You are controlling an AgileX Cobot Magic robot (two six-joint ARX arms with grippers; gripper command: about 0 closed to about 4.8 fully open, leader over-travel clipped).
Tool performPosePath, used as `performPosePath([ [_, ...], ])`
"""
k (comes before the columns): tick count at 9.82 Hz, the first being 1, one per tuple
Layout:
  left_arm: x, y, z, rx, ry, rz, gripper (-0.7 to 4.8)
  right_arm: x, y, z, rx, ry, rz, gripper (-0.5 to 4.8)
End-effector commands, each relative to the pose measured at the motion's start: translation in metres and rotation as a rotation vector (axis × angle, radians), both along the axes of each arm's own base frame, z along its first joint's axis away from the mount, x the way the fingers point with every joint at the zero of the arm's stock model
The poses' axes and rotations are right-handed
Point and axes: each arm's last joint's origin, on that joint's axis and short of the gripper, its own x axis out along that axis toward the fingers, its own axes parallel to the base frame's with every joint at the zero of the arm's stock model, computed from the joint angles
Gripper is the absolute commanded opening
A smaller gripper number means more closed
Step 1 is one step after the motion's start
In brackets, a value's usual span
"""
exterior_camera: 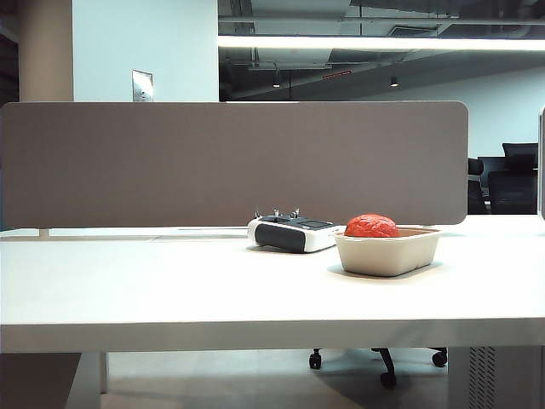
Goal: Pick up the orange and place it into the paper lunchbox.
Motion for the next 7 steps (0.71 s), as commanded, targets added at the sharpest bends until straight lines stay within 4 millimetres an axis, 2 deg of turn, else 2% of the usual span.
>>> performPosePath([
  [1,0.000,0.000,0.001,0.000,-0.011,0.001,-0.05,0.000,0.000,0.002,0.005,-0.013,-0.001,-0.05],
  [2,0.000,0.000,0.001,0.000,-0.011,0.001,-0.05,0.000,0.000,0.002,0.005,-0.013,-0.001,-0.05],
  [3,0.000,0.000,0.001,0.000,-0.011,-0.002,-0.05,0.011,-0.044,-0.070,0.017,-0.154,-0.515,-0.05],
  [4,0.000,0.000,0.001,0.000,-0.011,-0.002,-0.05,0.011,-0.045,-0.075,0.020,-0.166,-0.520,-0.05],
  [7,0.000,0.000,0.000,0.001,-0.010,-0.003,-0.05,0.016,-0.043,-0.115,0.041,-0.153,-0.464,-0.05],
])
